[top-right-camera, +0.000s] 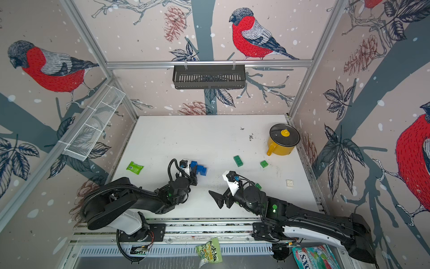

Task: Assemble the letter h with lego
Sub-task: Pick up the lego brick from the center of the board.

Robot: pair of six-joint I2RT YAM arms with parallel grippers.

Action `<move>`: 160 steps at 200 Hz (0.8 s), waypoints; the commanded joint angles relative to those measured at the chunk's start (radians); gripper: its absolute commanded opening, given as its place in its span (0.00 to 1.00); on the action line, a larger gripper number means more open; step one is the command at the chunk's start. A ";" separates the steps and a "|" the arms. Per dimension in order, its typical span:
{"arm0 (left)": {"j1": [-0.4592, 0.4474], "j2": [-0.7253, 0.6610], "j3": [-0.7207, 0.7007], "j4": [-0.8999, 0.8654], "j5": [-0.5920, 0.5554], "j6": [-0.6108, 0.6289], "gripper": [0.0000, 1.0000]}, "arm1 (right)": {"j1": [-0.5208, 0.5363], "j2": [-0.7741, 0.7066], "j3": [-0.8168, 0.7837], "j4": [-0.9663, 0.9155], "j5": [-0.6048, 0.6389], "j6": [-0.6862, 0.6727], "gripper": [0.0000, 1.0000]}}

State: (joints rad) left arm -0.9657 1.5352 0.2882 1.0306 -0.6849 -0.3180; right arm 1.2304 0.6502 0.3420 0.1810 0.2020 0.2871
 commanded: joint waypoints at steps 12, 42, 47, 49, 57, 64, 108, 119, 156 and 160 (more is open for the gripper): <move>0.001 0.013 0.004 0.014 -0.015 -0.010 0.37 | 0.005 -0.001 0.005 0.020 0.007 -0.003 0.99; 0.001 0.027 0.011 0.018 -0.014 -0.008 0.37 | 0.004 0.000 0.002 0.022 0.009 -0.006 0.99; 0.001 0.031 0.013 0.019 -0.013 -0.009 0.37 | 0.006 0.000 0.002 0.023 0.007 -0.005 1.00; 0.001 0.032 0.013 0.020 -0.013 -0.009 0.37 | 0.006 0.000 0.002 0.023 0.007 -0.006 1.00; 0.001 0.038 0.016 0.019 -0.013 -0.009 0.37 | 0.006 0.001 0.000 0.024 0.007 -0.005 1.00; 0.001 0.042 0.018 0.020 -0.012 -0.008 0.37 | 0.006 0.001 0.000 0.024 0.007 -0.006 0.99; 0.002 0.051 0.017 0.025 -0.019 -0.008 0.35 | 0.008 0.000 0.002 0.025 0.005 -0.006 1.00; 0.002 0.051 0.018 0.021 -0.018 -0.007 0.33 | 0.009 -0.001 0.002 0.025 0.005 -0.007 1.00; 0.001 0.035 0.015 0.011 -0.024 -0.005 0.30 | 0.010 -0.003 0.002 0.022 0.009 -0.006 0.99; 0.001 0.032 0.014 0.010 -0.025 -0.006 0.30 | 0.011 -0.002 0.002 0.022 0.009 -0.006 0.99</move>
State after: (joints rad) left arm -0.9657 1.5768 0.3046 1.0668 -0.7063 -0.3172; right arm 1.2377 0.6498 0.3416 0.1810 0.2024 0.2840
